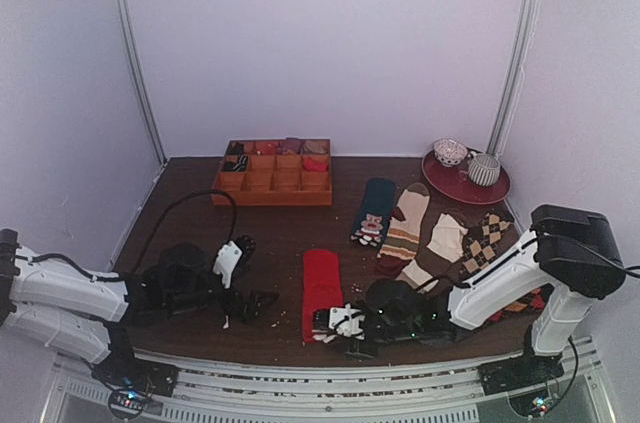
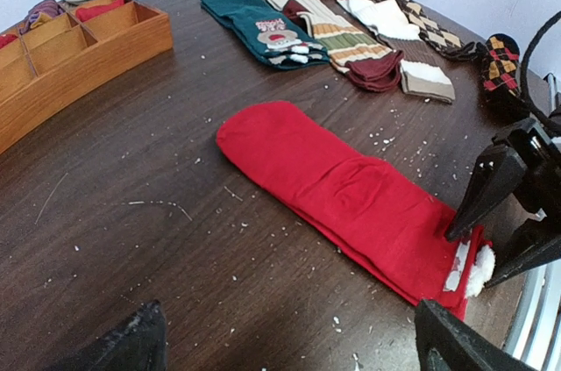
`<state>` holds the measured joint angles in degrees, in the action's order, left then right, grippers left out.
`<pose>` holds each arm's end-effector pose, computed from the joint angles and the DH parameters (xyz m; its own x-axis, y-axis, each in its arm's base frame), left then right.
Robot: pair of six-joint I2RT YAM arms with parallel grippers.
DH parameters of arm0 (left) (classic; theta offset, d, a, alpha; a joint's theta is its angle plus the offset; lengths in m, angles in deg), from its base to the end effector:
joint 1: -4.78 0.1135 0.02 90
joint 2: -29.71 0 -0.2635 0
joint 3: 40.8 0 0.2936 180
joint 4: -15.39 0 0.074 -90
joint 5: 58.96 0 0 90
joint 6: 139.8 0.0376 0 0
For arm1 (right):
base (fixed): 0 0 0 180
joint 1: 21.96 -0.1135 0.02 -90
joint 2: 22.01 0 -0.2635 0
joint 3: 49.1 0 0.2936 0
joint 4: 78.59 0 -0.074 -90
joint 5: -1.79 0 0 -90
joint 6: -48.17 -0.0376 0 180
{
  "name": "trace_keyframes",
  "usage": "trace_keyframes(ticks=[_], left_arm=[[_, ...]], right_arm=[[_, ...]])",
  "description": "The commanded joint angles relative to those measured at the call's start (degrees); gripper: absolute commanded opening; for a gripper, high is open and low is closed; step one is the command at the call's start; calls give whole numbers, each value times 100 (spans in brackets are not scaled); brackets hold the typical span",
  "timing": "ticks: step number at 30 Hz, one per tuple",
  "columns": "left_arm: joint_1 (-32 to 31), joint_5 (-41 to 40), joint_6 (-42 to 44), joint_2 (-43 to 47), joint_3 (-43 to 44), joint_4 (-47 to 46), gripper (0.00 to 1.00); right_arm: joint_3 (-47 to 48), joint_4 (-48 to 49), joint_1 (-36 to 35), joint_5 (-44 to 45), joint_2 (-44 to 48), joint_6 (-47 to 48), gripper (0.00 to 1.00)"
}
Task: Roll the socks
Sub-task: Pick up the sock from the center of the board, then roll the sock at the center of the board.
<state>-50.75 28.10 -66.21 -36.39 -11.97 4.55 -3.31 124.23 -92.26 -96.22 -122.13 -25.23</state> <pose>0.1413 -0.2024 0.1270 -0.4669 0.1816 -0.8655 0.6937 0.6822 -0.2311 0.1071 0.3146 0.0762 0.1089 -0.5350 -0.8378 -0.9821 0.0721 -0.1738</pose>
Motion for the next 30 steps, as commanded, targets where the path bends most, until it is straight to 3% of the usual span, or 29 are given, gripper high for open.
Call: trace_keyframes(ticks=[1,7,11,15,20,25,30], left_arm=[[-28,138,103,-5,125,-197,97],[-24,365,264,134,-25,-343,97],[-28,844,451,114,-60,-517,97],[-28,1246,518,49,-152,-846,97],[-28,1797,623,-153,-238,-1267,97],[-37,2413,756,-752,-70,-1604,97],[-81,2673,903,-1418,49,-2120,98]], right_arm=[[210,-496,81,1,-134,-70,44],[730,-1549,295,-626,-375,-571,20],[1044,-1975,773,-2119,-398,-1350,10],[1065,-1685,1400,-3673,-514,-2654,0],[1119,-1080,1772,-4819,-1007,-4227,0],[1143,-594,1979,-4945,-1326,-5340,0],[1165,-665,2068,-4893,-1429,-5658,0]])
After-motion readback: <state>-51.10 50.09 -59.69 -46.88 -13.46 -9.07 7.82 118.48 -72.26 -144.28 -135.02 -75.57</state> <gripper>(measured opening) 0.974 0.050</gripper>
